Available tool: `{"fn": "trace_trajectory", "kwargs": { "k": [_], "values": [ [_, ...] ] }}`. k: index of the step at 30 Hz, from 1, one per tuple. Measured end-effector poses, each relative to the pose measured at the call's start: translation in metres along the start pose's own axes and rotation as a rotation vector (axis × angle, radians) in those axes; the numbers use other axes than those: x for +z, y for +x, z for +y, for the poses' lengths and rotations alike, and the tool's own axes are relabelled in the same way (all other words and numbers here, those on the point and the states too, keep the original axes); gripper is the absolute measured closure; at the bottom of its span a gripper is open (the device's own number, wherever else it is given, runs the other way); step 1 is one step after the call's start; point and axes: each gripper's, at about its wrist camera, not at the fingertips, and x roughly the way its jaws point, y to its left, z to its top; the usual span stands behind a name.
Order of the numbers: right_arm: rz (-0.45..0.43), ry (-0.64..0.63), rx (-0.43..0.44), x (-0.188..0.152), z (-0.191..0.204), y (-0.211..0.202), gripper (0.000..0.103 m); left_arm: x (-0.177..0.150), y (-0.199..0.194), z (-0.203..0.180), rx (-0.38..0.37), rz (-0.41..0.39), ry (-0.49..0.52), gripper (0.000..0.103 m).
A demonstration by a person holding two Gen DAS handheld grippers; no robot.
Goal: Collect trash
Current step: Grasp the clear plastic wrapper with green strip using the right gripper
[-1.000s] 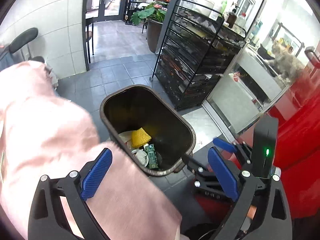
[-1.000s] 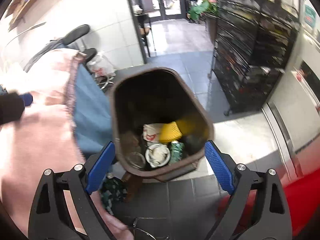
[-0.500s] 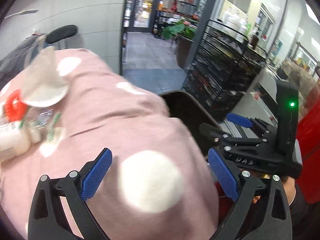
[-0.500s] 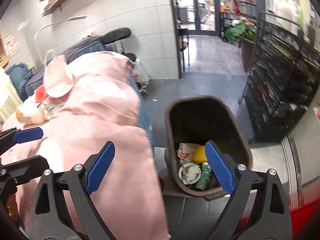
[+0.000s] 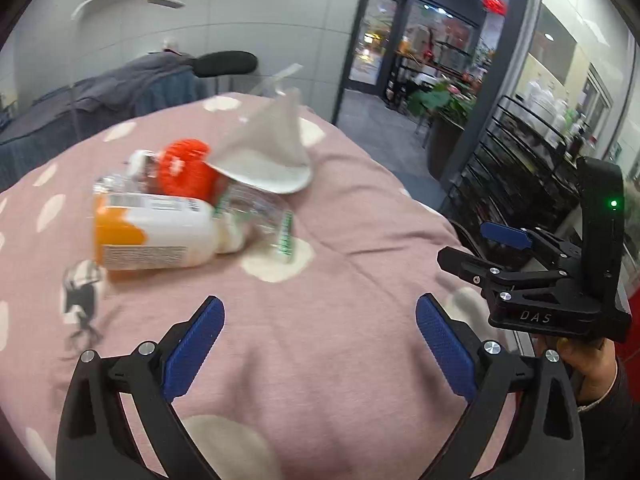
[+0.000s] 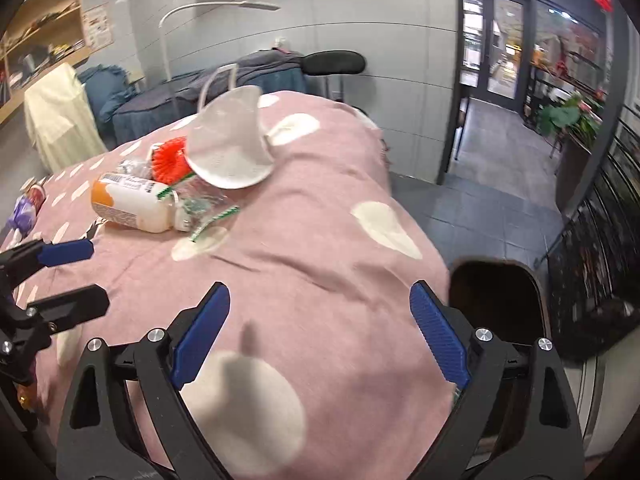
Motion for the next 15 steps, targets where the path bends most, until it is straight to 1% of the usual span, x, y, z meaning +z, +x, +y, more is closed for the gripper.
{"fn": "trace_trajectory", "kwargs": {
  "k": [4, 9, 13, 15],
  "values": [
    [0.034, -0.083, 0.043, 0.018, 0.035, 0.019, 0.013, -0.002, -0.015, 0.034, 0.040, -0.029, -0.068, 0.008],
    [0.105, -0.205, 0.101, 0.035, 0.079, 0.052, 0.013, -0.007, -0.018, 0.062, 0.075, -0.019, -0.111, 0.008],
    [0.172, -0.322, 0.086, 0.047, 0.111, 0.080, 0.013, -0.010, -0.018, 0.076, 0.079, -0.004, -0.128, 0.008],
    [0.184, -0.368, 0.067, 0.053, 0.121, 0.091, 0.013, -0.010, -0.018, 0.080, 0.074, -0.003, -0.137, 0.008]
  ]
}}
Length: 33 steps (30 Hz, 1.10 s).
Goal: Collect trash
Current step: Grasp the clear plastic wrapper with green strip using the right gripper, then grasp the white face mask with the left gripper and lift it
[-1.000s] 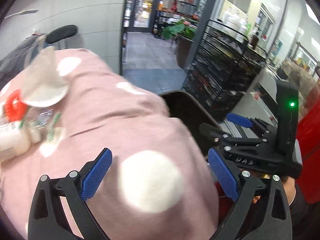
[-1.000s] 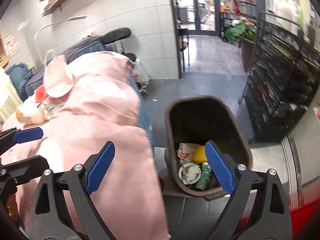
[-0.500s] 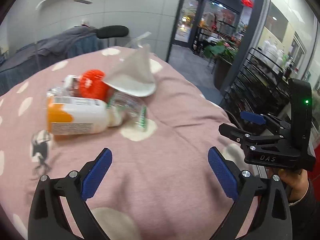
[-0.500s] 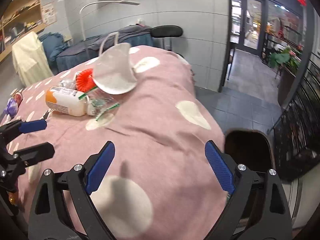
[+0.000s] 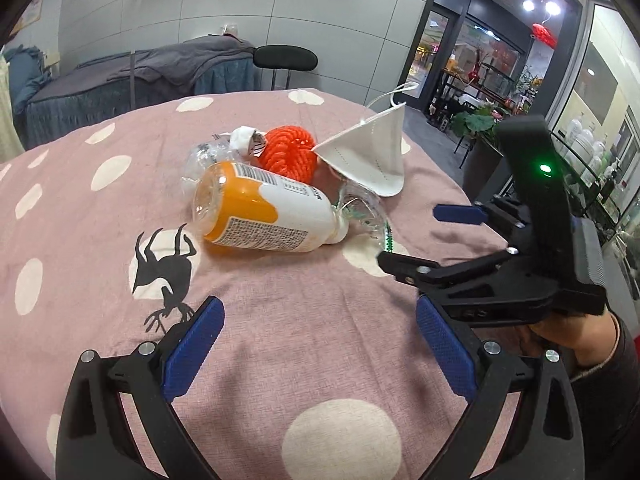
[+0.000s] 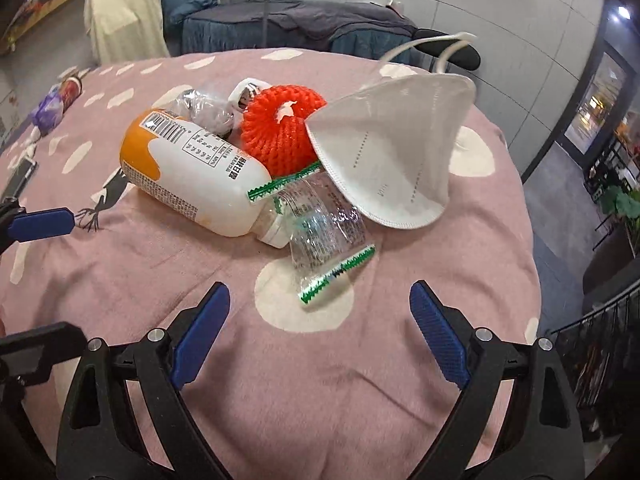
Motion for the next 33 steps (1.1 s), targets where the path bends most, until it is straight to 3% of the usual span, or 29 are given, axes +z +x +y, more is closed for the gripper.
{"fn": "trace_trajectory", "kwargs": {
  "k": [3, 5, 7, 10, 14, 22, 30, 33],
  "values": [
    [0.020, -0.038, -0.064, 0.014, 0.003, 0.015, 0.017, 0.002, 0.002, 0.004, -0.004, 0.003, -0.008, 0.008],
    [0.060, -0.047, -0.082, 0.020, -0.001, 0.028, 0.047, 0.003, 0.005, 0.006, -0.009, 0.007, -0.009, 0.008],
    [0.074, -0.032, -0.064, 0.021, -0.003, 0.033, 0.066, 0.004, 0.005, 0.007, -0.018, 0.007, -0.009, 0.008],
    [0.045, -0.011, -0.048, 0.020, -0.009, 0.026, 0.080, 0.005, 0.009, 0.006, -0.025, 0.010, -0.006, 0.008],
    [-0.013, 0.019, -0.042, 0.018, -0.015, 0.006, 0.082, 0.007, 0.015, 0.007, -0.029, 0.013, -0.010, 0.008],
    [-0.080, 0.117, 0.033, -0.007, -0.029, -0.029, 0.082, 0.016, 0.019, 0.000, 0.013, 0.007, 0.073, 0.008],
    [-0.140, 0.225, 0.044, -0.033, -0.049, -0.055, 0.082, 0.052, 0.031, -0.017, 0.015, -0.055, 0.133, 0.008],
    [-0.137, 0.256, 0.044, -0.043, -0.056, -0.057, 0.082, 0.068, 0.051, -0.025, 0.048, -0.036, 0.159, 0.009]
  ]
}}
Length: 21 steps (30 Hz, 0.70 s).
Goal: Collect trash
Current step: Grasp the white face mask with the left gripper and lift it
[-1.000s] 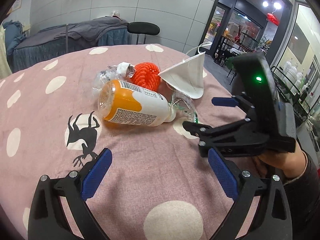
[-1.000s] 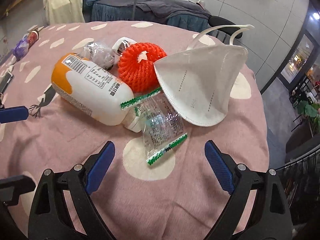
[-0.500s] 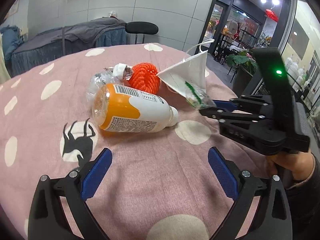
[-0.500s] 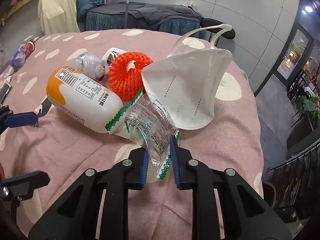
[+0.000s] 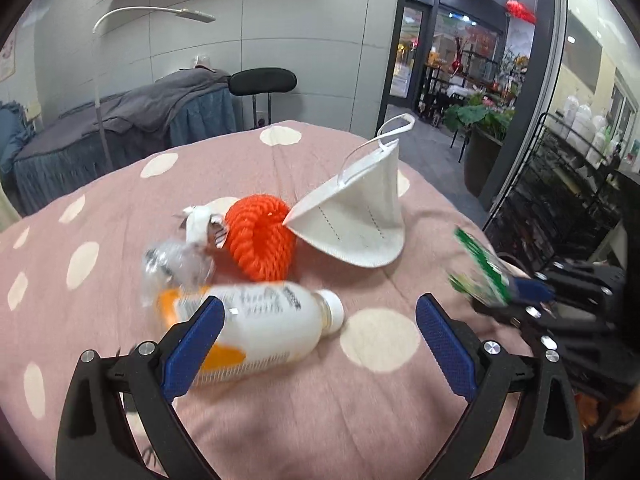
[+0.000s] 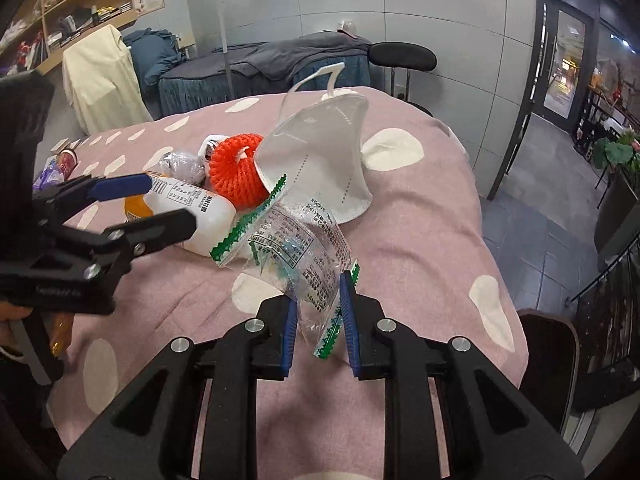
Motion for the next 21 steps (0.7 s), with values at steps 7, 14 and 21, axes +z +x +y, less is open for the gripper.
{"fn": "trace_trajectory", "kwargs": {
  "k": [7, 14, 21],
  "values": [
    [0.011, 0.069, 0.010, -0.018, -0.023, -0.005, 0.082, 0.032, 0.039, -0.021, 0.037, 0.017, 0.062, 0.025],
    [-0.013, 0.114, 0.017, -0.029, -0.036, -0.018, 0.082, 0.058, 0.070, -0.032, 0.091, 0.017, 0.126, 0.039],
    [-0.073, 0.169, 0.001, -0.038, -0.055, -0.034, 0.082, 0.057, 0.081, -0.033, 0.061, 0.050, 0.095, 0.096]
  ]
}}
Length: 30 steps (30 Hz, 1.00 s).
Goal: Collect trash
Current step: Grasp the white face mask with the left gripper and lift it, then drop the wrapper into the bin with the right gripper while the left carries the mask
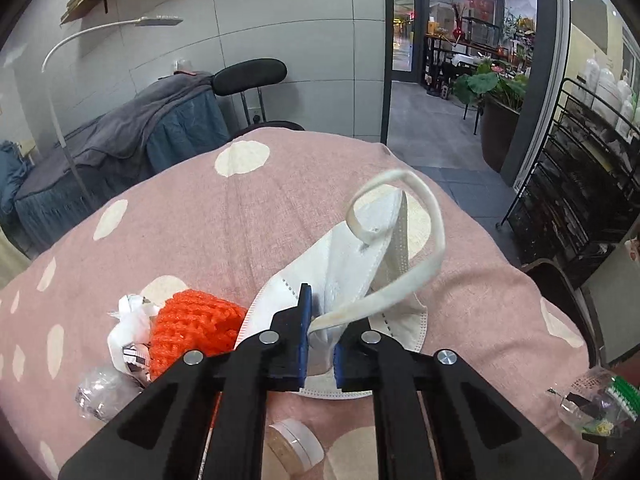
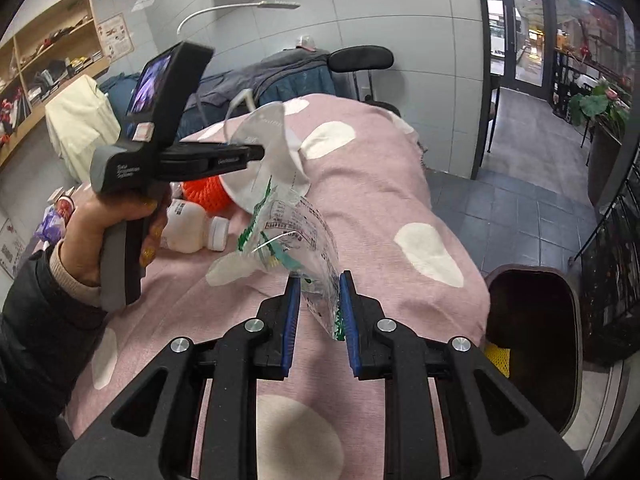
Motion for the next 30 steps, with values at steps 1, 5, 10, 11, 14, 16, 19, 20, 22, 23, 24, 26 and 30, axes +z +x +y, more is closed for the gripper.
{"fn": "trace_trajectory", "kwargs": {
  "k": [1, 5, 10, 11, 14, 16, 19, 20, 22, 23, 24, 26, 30],
  "values": [
    [-0.002, 0.012, -0.002, -0.002, -0.004, -0.001, 0.082, -0.002, -0.005, -0.002, -0.002, -0.009, -0.001, 0.097],
    [-0.012, 0.071, -0.010, -0.010, -0.020, -0.004, 0.082, -0.008, -0.025, -0.010, -0.030, -0.047, -0.010, 0.098],
    [-0.038, 0.144, -0.039, -0.020, -0.042, -0.017, 0.082, -0.013, -0.053, -0.021, -0.076, -0.096, -0.019, 0.098],
    [-0.044, 0.161, -0.044, -0.022, -0.047, -0.020, 0.082, -0.014, -0.058, -0.023, -0.088, -0.103, -0.023, 0.098],
    [-0.057, 0.201, -0.070, -0.027, -0.062, -0.028, 0.082, -0.013, -0.067, -0.031, -0.125, -0.115, -0.028, 0.098],
    [-0.062, 0.221, -0.090, -0.031, -0.071, -0.033, 0.082, -0.014, -0.073, -0.040, -0.152, -0.121, -0.027, 0.098],
    [-0.061, 0.252, -0.120, -0.040, -0.086, -0.037, 0.082, -0.014, -0.079, -0.053, -0.188, -0.133, -0.015, 0.098],
    [-0.057, 0.263, -0.126, -0.043, -0.091, -0.038, 0.082, -0.013, -0.081, -0.057, -0.195, -0.138, -0.009, 0.098],
    [-0.048, 0.286, -0.139, -0.050, -0.100, -0.038, 0.082, -0.011, -0.085, -0.065, -0.210, -0.148, 0.001, 0.098],
    [-0.045, 0.297, -0.146, -0.053, -0.104, -0.038, 0.082, -0.011, -0.087, -0.069, -0.218, -0.153, 0.002, 0.098],
    [-0.041, 0.305, -0.150, -0.057, -0.108, -0.038, 0.082, -0.009, -0.089, -0.071, -0.228, -0.158, 0.003, 0.098],
    [-0.030, 0.317, -0.164, -0.063, -0.113, -0.036, 0.082, -0.006, -0.094, -0.080, -0.253, -0.168, 0.009, 0.098],
    [-0.007, 0.340, -0.199, -0.075, -0.129, -0.033, 0.082, 0.001, -0.102, -0.101, -0.308, -0.184, 0.027, 0.098]
  ]
}}
